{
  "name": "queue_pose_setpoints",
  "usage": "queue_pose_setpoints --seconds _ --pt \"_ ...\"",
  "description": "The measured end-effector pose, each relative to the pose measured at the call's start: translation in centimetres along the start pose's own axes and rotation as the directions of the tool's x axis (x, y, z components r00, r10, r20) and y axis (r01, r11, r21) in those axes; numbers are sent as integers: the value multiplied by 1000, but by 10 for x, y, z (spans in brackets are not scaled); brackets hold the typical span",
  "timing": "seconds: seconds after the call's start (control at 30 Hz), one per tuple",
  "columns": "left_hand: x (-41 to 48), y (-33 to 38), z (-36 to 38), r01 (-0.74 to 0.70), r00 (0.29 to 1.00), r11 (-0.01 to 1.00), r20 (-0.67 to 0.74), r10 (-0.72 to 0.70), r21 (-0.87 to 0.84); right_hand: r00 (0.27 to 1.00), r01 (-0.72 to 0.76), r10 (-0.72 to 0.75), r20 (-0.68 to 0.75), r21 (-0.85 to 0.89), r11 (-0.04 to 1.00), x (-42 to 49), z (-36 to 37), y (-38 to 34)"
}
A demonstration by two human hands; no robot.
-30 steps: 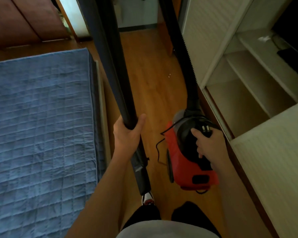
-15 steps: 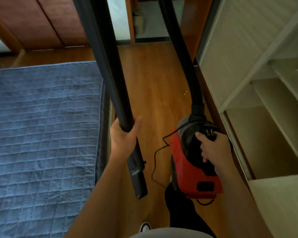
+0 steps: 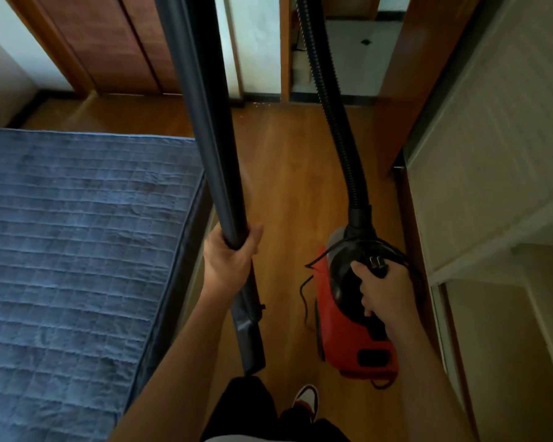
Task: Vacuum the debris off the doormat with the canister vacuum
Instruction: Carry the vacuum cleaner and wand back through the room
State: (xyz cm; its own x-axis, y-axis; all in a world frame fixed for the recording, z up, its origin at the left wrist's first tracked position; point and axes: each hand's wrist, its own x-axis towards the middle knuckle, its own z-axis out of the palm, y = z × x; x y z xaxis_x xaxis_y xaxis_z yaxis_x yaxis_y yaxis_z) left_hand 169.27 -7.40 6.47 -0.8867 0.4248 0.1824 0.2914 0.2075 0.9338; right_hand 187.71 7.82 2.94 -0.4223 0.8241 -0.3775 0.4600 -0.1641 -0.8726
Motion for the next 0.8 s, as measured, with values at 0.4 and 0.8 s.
queue_pose_setpoints --seconds 0.4,0.8 --pt "128 -18 65 -13 1000 1000 -28 13 8 999 -35 36 -18 25 999 148 16 -59" --pt "373 -38 135 -29 999 1000 33 29 -12 998 -53 53 29 8 999 347 82 -168"
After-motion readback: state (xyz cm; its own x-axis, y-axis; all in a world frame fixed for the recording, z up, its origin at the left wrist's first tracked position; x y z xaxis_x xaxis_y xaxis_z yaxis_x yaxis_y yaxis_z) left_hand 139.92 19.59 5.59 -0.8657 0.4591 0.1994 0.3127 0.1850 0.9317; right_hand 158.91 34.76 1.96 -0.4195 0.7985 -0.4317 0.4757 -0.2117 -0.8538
